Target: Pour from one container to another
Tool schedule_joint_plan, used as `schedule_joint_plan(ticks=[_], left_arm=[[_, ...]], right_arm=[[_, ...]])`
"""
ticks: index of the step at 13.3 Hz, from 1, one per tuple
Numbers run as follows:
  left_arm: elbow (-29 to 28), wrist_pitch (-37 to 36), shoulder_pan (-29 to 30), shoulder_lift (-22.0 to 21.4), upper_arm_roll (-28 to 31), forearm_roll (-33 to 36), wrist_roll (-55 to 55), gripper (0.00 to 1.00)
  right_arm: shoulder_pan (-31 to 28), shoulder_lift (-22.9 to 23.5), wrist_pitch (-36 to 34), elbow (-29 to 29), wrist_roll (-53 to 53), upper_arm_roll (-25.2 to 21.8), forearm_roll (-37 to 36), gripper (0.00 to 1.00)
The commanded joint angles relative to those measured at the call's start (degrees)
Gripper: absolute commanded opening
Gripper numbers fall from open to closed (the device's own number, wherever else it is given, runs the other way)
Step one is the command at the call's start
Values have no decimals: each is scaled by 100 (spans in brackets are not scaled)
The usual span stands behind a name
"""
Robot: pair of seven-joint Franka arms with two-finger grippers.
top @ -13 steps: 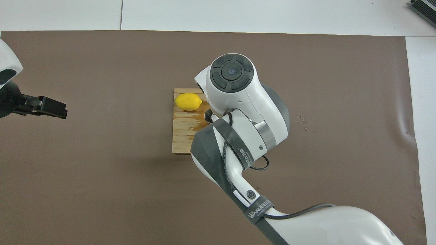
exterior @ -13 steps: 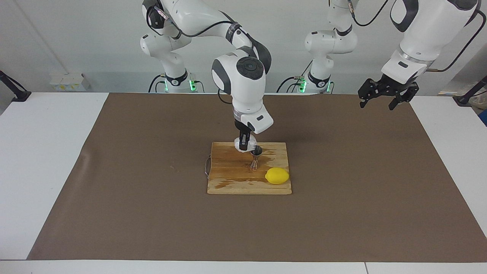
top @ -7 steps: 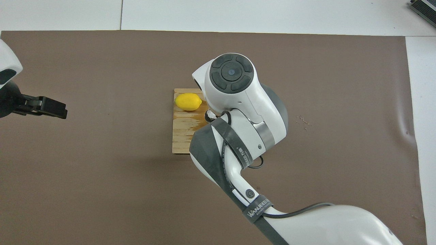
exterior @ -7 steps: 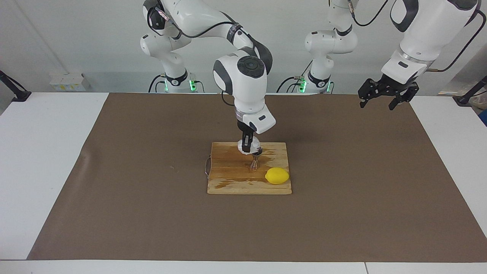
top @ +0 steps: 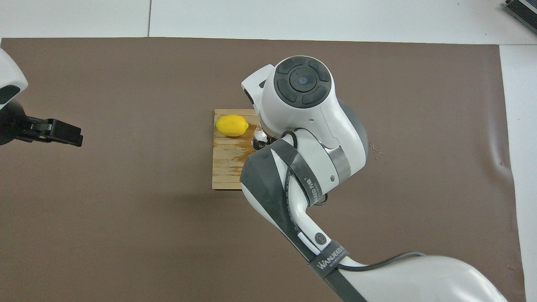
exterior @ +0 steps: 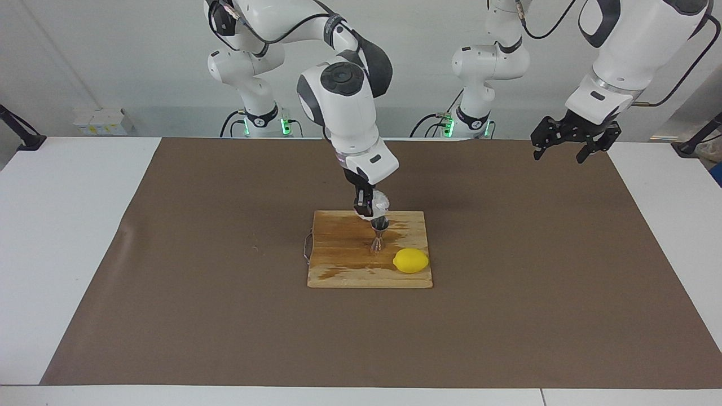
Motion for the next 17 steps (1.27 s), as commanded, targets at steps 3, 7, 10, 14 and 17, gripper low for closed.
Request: schedule_joint_plan(ticks=[3,7,10,14,17], left_arm=[[-46,-73,42,-63,-30,103,41,100],[-46,-73,42,-63,-30,103,41,100],[-46,-73,42,-63,-30,103,41,100],[-46,-73,42,-63,-30,103,41,100],[-46,-73,42,-63,-30,103,41,100]], right_arm=[[-827,-410,720,-1106,-1818,84,1273,27],[-1654,-638,782,-1747,-3357,75,2513,28],[-2242,-876,958,-2502,-4735,75,3182,28],[-3112,-999,879,-3399,-6548,75,3606,29],[-3632,-694,687,-3639,-7375,75,3632,30]])
